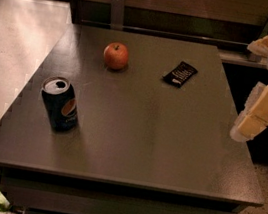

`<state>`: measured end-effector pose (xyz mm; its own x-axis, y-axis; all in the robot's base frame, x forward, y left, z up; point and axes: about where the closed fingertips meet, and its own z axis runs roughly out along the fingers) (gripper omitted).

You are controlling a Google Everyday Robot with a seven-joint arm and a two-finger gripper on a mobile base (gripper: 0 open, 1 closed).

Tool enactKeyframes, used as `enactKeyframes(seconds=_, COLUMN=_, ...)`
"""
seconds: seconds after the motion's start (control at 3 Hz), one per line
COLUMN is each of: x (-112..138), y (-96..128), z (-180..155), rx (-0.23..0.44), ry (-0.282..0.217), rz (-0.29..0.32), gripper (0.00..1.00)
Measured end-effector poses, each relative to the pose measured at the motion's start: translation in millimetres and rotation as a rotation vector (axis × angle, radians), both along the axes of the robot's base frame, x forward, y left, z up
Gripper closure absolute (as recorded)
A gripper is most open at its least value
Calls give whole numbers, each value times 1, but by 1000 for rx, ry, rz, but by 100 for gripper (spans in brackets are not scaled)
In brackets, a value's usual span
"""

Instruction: Knock pepsi can over

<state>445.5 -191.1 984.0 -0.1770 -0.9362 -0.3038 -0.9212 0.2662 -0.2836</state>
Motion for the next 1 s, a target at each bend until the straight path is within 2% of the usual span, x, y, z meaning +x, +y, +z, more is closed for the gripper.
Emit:
enactKeyframes(seconds=0.33, x=11, y=36, z=-49, rx=193, ry=5, rz=73, gripper=0)
enactKeyframes(seconds=0.67, x=20, y=99, z=-80, rx=472, ry=-22, rz=156, gripper=0)
enactKeyframes(seconds=1.0, x=19, y=161, z=-86, rx=791, ry=0, rz=209, gripper=0)
